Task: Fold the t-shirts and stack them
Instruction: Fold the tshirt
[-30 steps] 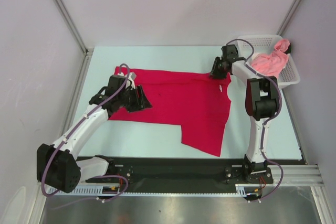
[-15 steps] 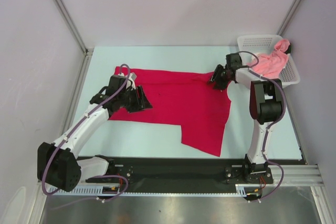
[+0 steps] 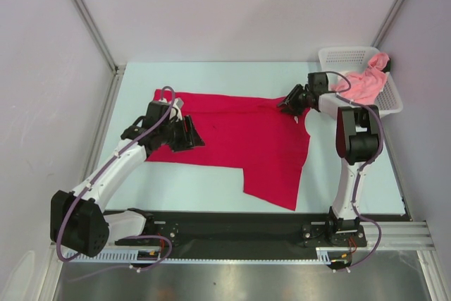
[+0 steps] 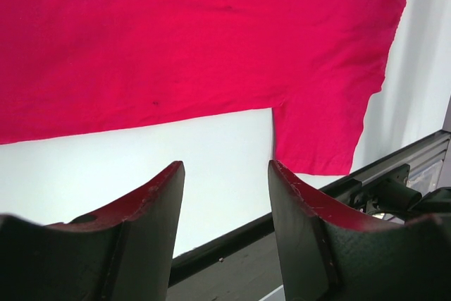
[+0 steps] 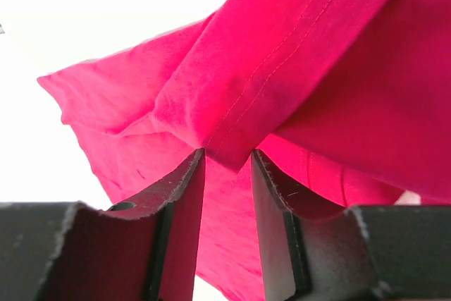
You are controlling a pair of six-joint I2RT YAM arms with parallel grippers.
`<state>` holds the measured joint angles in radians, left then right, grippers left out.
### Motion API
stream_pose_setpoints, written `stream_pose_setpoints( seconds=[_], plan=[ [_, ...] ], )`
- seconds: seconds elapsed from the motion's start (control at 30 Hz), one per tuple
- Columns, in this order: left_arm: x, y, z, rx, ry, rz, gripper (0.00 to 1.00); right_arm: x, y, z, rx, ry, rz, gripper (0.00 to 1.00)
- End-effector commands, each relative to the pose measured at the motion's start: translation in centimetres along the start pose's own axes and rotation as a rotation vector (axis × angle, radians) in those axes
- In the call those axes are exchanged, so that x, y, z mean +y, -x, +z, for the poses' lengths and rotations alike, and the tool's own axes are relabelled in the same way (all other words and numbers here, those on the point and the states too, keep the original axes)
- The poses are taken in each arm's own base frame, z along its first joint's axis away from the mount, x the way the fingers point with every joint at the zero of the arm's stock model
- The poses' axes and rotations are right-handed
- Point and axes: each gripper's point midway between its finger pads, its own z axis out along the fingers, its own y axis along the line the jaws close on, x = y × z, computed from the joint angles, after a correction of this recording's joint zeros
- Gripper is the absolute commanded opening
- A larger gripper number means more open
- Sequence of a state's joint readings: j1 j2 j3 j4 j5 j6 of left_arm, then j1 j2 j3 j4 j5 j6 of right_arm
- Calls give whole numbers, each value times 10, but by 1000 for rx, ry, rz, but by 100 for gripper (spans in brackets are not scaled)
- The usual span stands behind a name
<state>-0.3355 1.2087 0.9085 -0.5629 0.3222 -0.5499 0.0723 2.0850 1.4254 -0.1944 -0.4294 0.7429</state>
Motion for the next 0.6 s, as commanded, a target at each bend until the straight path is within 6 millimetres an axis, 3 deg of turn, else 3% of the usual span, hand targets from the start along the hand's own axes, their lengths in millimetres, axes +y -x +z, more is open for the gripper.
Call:
stream_pose_setpoints(
  seconds=[0.0, 0.3, 0.43, 0.57],
  plan=[
    [-9, 2, -2, -14, -33, 11, 57, 14, 7, 4, -6, 55, 25, 38],
    [-8, 2, -1, -11, -33, 10, 57, 13, 10, 8, -14, 53, 24, 37],
    [-9, 3, -2, -14, -33, 11, 57, 14, 13, 12, -6, 60, 44, 22],
    [-8, 3, -2, -18, -30, 12, 57, 16, 3, 1, 14, 52, 46, 5]
  ],
)
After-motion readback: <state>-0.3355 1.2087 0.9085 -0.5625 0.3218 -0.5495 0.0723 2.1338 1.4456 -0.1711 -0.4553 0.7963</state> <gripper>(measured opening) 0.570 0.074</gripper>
